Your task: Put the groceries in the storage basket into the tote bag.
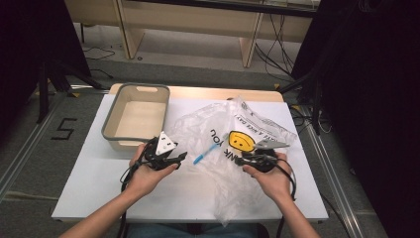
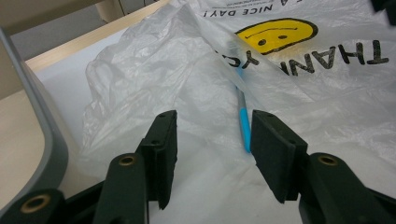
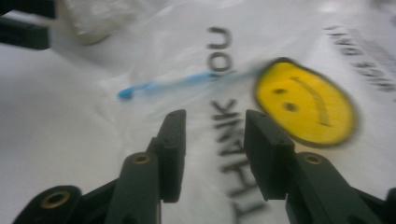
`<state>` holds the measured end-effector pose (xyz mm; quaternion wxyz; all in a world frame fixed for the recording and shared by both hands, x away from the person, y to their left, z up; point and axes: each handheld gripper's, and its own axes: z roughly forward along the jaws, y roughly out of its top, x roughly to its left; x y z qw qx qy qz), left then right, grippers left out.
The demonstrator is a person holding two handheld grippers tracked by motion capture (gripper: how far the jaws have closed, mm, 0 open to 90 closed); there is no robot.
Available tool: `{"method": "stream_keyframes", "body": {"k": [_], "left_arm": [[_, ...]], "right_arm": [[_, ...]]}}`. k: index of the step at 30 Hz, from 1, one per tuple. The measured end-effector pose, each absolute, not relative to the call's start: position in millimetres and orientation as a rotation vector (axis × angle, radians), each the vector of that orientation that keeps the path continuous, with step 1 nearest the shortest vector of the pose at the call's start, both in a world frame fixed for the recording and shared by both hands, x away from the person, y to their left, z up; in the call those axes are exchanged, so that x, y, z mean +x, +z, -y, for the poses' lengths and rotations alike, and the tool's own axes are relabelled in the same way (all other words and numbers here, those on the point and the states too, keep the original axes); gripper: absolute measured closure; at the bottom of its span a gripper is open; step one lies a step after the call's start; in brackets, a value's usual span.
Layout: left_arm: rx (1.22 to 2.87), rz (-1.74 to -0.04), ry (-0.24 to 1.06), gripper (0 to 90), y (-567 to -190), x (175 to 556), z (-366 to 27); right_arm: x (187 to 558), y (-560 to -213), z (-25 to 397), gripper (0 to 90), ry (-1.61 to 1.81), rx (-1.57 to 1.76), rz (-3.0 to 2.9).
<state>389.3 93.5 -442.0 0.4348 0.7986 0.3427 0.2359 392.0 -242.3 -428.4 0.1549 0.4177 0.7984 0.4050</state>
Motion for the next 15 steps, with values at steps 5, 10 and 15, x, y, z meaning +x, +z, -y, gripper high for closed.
{"method": "stream_keyframes", "body": {"k": [5, 10, 15], "left_arm": [[1.990, -0.871, 0.584, 50.8, -445.4, 386.8, -99.1], [1.995, -0.878, 0.579, 50.6, -448.7, 384.6, -99.7], [2.010, -0.877, 0.567, 50.2, -452.3, 383.0, -98.5]], "right_arm": [[381.2, -422.8, 293.7, 55.8, 1.069, 1.361, -2.159], [372.3, -434.2, 327.3, 50.5, 0.931, 1.508, -2.118], [369.1, -446.3, 333.9, 42.5, 0.857, 1.619, -2.100]]}}
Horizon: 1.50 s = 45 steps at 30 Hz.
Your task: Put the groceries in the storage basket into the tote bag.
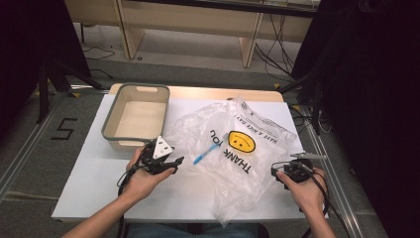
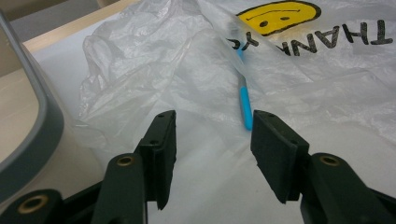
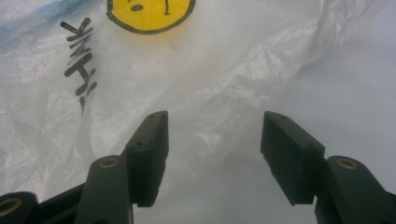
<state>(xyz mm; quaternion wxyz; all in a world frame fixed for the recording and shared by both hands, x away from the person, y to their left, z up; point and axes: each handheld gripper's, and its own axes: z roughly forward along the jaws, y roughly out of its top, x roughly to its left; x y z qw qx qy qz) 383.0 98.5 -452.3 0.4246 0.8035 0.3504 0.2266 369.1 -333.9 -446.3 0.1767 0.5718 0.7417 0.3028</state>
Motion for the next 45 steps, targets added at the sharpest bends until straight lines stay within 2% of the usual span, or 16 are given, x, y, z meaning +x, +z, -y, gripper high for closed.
{"method": "stream_keyframes", "body": {"k": [4, 8, 20, 32, 36, 45], "left_arm": [[2.011, -0.880, 0.554, 50.9, -452.4, 381.9, -99.2], [2.010, -0.884, 0.556, 50.8, -452.5, 381.5, -100.1], [2.013, -0.900, 0.551, 50.5, -454.7, 383.9, -102.6], [1.973, -0.926, 0.597, 49.8, -448.1, 384.2, -105.8], [1.958, -0.936, 0.624, 47.1, -445.0, 384.5, -106.5], [2.108, -0.997, 0.615, 43.2, -467.3, 394.3, -101.9]], "right_arm": [[369.0, -452.8, 331.7, 41.6, 0.835, 1.688, -2.116], [369.7, -459.6, 329.6, 46.9, 0.811, 1.733, -2.136], [375.3, -465.6, 331.3, 89.3, 0.762, 1.716, -2.197], [387.9, -458.8, 352.4, 90.0, 0.683, 1.677, -2.141], [395.3, -458.2, 360.9, 90.0, 0.653, 1.650, -2.107], [413.5, -456.2, 366.5, 90.0, 0.600, 1.542, -2.044]]}}
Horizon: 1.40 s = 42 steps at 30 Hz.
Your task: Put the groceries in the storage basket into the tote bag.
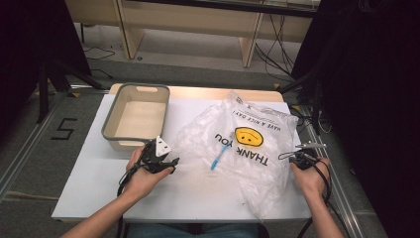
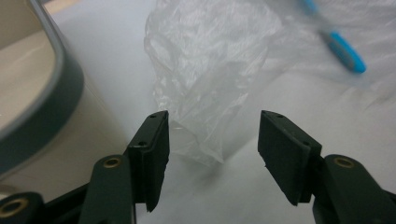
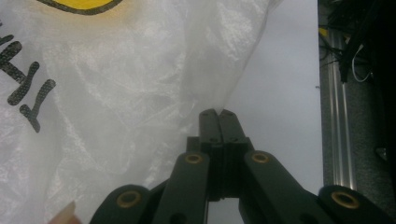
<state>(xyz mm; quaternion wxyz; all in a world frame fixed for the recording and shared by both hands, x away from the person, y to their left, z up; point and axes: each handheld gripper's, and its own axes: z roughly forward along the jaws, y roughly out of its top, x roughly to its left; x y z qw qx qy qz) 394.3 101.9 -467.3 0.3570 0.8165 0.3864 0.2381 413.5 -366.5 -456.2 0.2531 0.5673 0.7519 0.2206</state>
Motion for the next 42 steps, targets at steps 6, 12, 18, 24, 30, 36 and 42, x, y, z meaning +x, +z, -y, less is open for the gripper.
{"method": "stream_keyframes", "body": {"k": [6, 12, 18, 24, 30, 36, 42], "left_arm": [[2.166, -0.991, 0.588, 54.5, -478.4, 403.0, -100.2], [2.209, -1.002, 0.530, 77.3, -481.9, 407.8, -94.6], [2.243, -1.005, 0.508, 89.3, -483.8, 408.7, -94.0], [2.251, -1.003, 0.497, 89.5, -482.3, 406.1, -95.2], [2.241, -1.010, 0.494, 89.6, -481.6, 403.7, -98.0], [2.221, -1.007, 0.526, 89.4, -478.0, 399.2, -100.7], [2.129, -1.026, 0.572, 76.6, -465.8, 389.2, -106.0]], "right_arm": [[419.2, -458.9, 362.8, 88.8, 0.612, 1.509, -2.050], [410.8, -444.9, 359.5, 66.5, 0.693, 1.499, -1.973], [388.1, -427.7, 353.8, 50.4, 0.771, 1.543, -1.929], [365.9, -430.6, 354.1, 44.0, 0.804, 1.664, -1.989], [352.7, -444.6, 338.5, 41.7, 0.761, 1.725, -2.138], [350.3, -456.6, 323.2, 45.2, 0.658, 1.743, -2.238], [352.5, -459.6, 319.4, 61.8, 0.549, 1.681, -2.279]]}}
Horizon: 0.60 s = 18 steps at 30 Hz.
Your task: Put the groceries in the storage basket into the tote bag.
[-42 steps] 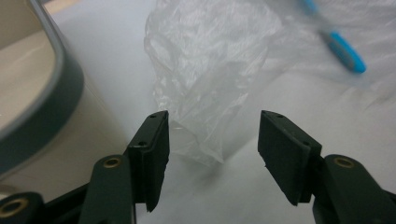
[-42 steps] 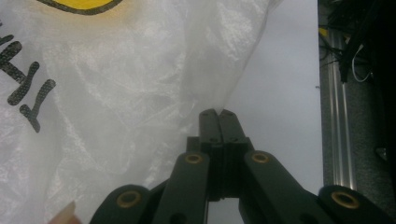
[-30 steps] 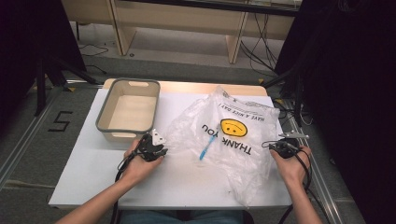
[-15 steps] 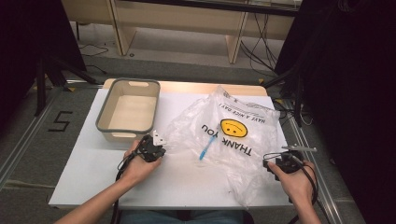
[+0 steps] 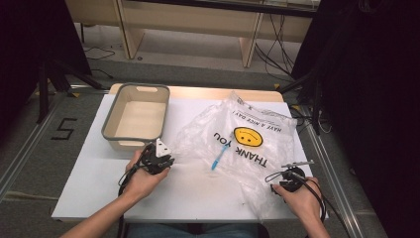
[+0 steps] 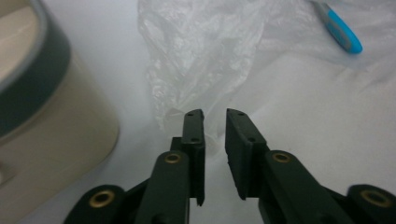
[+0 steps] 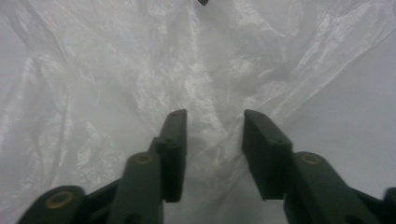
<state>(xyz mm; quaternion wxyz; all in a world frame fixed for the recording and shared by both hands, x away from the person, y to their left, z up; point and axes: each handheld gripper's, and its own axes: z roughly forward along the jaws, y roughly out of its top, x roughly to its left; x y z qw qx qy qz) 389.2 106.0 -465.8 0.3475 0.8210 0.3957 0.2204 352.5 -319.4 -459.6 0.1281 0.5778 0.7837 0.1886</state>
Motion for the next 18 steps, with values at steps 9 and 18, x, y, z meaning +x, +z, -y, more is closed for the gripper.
{"method": "stream_keyframes", "body": {"k": [9, 18], "left_arm": [[2.128, -1.077, 0.603, 49.8, -475.0, 396.8, -107.8], [2.167, -1.061, 0.563, 54.5, -483.7, 409.4, -100.3]], "right_arm": [[356.1, -459.1, 316.7, 90.0, 0.493, 1.574, -2.352], [364.0, -456.7, 326.4, 90.0, 0.491, 1.539, -2.322]]}}
